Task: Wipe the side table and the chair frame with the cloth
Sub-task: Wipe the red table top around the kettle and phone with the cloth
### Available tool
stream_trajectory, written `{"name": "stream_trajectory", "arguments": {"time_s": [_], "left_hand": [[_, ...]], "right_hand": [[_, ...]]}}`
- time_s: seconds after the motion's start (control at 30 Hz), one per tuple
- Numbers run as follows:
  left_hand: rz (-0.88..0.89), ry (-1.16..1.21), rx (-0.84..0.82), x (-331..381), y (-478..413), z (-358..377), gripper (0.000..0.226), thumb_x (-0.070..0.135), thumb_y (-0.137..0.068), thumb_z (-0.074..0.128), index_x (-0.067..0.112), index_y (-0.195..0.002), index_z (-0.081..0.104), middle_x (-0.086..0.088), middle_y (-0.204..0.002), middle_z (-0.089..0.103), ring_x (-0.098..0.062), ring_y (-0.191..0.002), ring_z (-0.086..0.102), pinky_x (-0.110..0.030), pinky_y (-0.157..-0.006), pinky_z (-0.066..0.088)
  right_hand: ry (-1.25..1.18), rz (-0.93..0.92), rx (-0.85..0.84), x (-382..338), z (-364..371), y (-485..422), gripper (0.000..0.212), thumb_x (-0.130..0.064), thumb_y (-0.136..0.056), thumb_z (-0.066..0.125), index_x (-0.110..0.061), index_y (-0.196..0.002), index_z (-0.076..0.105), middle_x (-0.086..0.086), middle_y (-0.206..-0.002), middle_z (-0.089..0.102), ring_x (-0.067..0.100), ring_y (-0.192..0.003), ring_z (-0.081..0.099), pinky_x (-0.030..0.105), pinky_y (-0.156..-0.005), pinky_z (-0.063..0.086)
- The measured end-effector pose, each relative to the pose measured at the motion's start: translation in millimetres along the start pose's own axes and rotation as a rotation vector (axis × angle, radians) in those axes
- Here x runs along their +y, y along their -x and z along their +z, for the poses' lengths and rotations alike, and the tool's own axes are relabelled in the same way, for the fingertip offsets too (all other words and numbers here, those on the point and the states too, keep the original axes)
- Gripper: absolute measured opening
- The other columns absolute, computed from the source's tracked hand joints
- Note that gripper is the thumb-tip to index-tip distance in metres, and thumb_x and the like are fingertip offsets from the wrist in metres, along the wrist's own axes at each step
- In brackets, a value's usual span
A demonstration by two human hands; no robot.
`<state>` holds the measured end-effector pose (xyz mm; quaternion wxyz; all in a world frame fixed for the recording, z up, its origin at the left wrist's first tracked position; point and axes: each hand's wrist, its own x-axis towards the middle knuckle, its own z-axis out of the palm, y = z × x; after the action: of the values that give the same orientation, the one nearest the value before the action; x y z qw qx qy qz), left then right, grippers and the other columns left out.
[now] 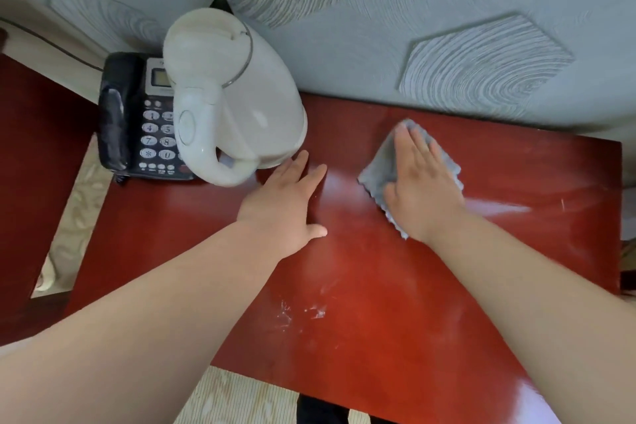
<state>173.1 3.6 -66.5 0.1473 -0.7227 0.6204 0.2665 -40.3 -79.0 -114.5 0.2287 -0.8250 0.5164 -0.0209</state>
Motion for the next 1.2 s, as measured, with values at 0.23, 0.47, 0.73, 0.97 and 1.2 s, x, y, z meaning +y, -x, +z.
{"name": "stream_trajectory", "arguments": {"time_s": [0.23,0.47,0.73,0.97,1.2], "left_hand": [[0.009,0.053,0.041,-3.8,-2.4,10.4,0.106,0.051,-0.086,0.078,0.044,-0.163,0.005,0.016,-0.172,-0.014,-0.008,-0.158,-0.007,-0.051,-0.122,0.032],[-0.005,0.067,0.017,-2.8,-1.8,9.1,0.104,0.047,-0.089,0.076,0.042,-0.162,0.002,0.016,-0.17,-0.019,-0.008,-0.158,-0.012,-0.053,-0.122,0.029],[0.004,0.066,0.037,-7.8,-4.2,14.4,0.104,0.05,-0.088,0.076,0.044,-0.162,0.003,0.017,-0.17,-0.019,-0.008,-0.158,-0.011,-0.052,-0.123,0.025],[0.023,0.074,0.118,-9.1,1.1,14.6,0.098,0.054,-0.082,0.08,0.038,-0.159,0.021,0.012,-0.173,-0.002,-0.012,-0.159,0.005,-0.049,-0.119,0.035],[-0.055,0.056,0.291,-30.0,31.0,31.3,0.101,0.077,-0.078,0.067,0.028,-0.159,0.029,0.001,-0.168,0.025,-0.025,-0.149,0.03,-0.044,-0.113,0.036]], "right_hand": [[0.287,-0.195,0.003,-10.3,17.5,-50.4,0.078,-0.056,-0.103,0.033,-0.008,-0.163,0.018,0.012,-0.171,0.014,0.029,-0.159,0.008,0.047,-0.129,0.008],[0.39,-0.539,-0.152,17.4,16.7,35.2,0.078,-0.054,-0.104,0.032,-0.006,-0.163,0.011,0.009,-0.172,0.008,0.022,-0.16,0.002,0.046,-0.129,0.012],[0.314,-0.247,-0.004,-29.9,23.8,-73.7,0.071,-0.046,-0.104,0.022,-0.006,-0.162,0.018,0.012,-0.171,0.012,0.025,-0.159,0.007,0.045,-0.129,0.008],[0.325,-0.426,-0.065,-12.9,31.6,26.4,0.069,-0.039,-0.099,0.036,-0.011,-0.161,0.027,0.011,-0.171,0.016,0.029,-0.159,0.008,0.05,-0.128,0.012],[0.272,-0.175,-0.002,-41.5,43.5,37.3,0.067,-0.031,-0.099,0.037,-0.004,-0.159,0.028,0.025,-0.168,0.016,0.04,-0.157,0.011,0.052,-0.128,0.008]]}}
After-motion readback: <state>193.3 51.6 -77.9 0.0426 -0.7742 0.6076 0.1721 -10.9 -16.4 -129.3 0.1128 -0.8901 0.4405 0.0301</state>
